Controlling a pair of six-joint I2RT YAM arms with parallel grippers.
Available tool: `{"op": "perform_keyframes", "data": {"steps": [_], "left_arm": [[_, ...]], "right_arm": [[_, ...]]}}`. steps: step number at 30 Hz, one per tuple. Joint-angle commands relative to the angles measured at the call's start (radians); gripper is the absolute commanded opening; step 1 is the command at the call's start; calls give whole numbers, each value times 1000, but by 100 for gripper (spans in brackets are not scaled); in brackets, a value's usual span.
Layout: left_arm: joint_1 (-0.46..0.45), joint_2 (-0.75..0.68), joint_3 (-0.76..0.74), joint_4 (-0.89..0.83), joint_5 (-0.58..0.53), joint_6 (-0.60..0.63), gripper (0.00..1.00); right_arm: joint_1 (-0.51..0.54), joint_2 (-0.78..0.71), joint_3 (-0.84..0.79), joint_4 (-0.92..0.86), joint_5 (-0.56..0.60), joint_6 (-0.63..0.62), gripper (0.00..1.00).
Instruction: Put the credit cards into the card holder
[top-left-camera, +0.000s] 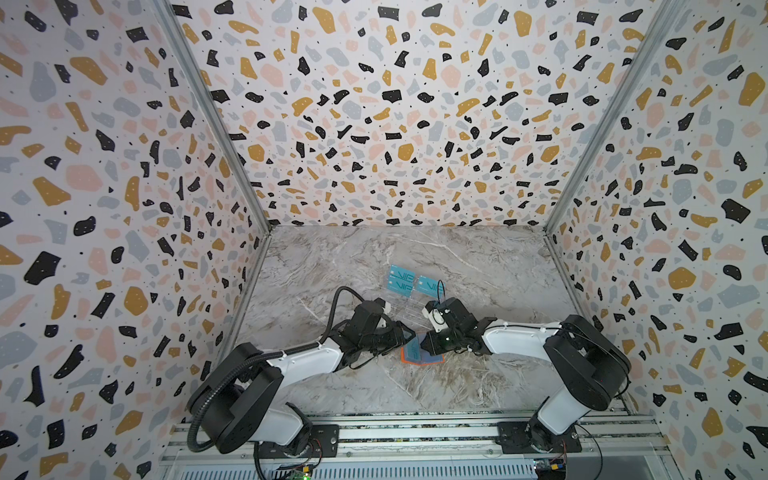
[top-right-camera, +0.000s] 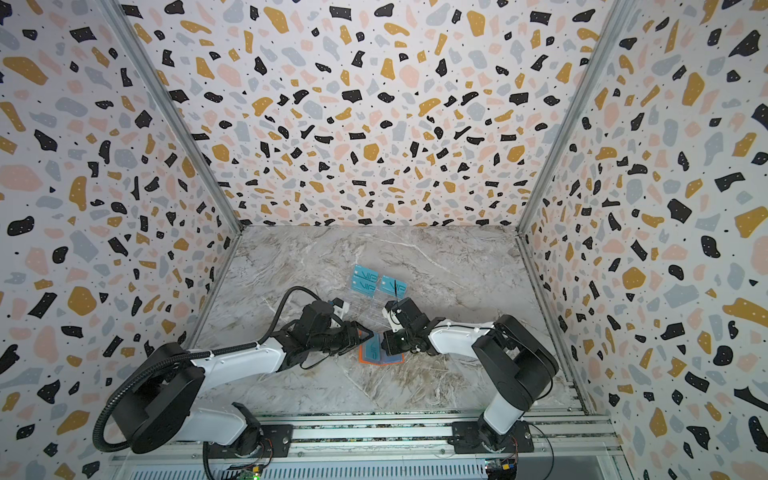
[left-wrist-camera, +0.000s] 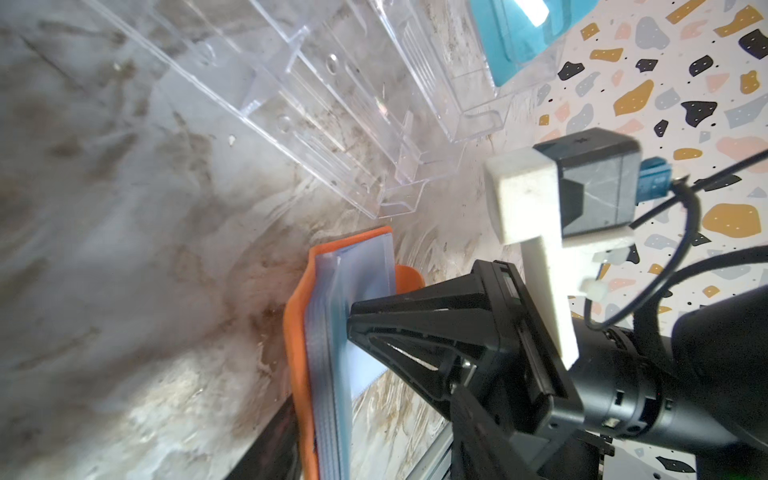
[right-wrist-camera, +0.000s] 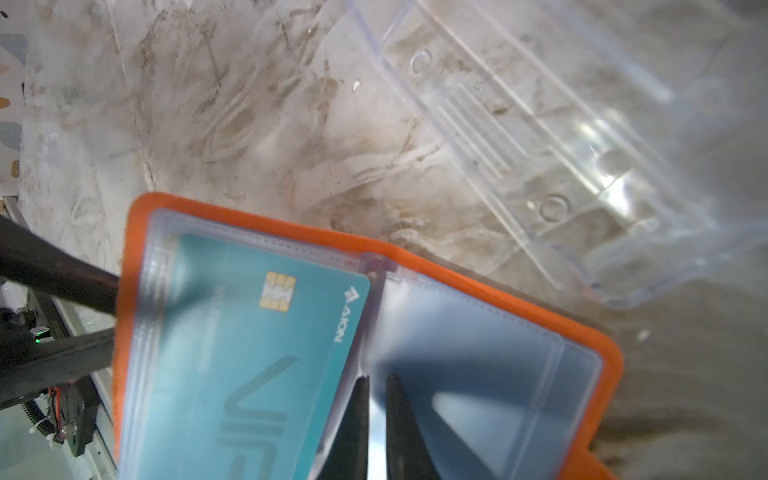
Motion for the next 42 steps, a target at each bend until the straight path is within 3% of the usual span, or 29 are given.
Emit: {"op": "perform_keyframes", "data": {"steps": [1,9,11,13,15,19,24,32,42], "left_arm": [[-4,14,16,5,-1,6,56],[-24,105,49,28,-8,12,43],[-31,122,60,14,-17,20,35],[-31,130,63,5,-25,23,20],[-31,119,69,-49,-48,32,10],[-31,85,150,-307,-148,141,5],[-31,81,227,-585,-277,267,5],[-55,105,308,-765,-448,263,10],[-144,150,357,-697,-398,180,44]], "right_arm": [[-2,-10,-19,-22,6,10,13],[8,-17,-48,29,-21,42,12],[14,-19,-52,43,-27,51,12],[18,-22,-50,49,-33,57,11],[21,-31,-44,46,-40,61,10],[21,-73,-23,17,-43,58,10],[21,-91,-12,1,-52,45,11],[21,-46,-28,87,-94,49,12],[21,-30,-26,138,-137,47,12]]}}
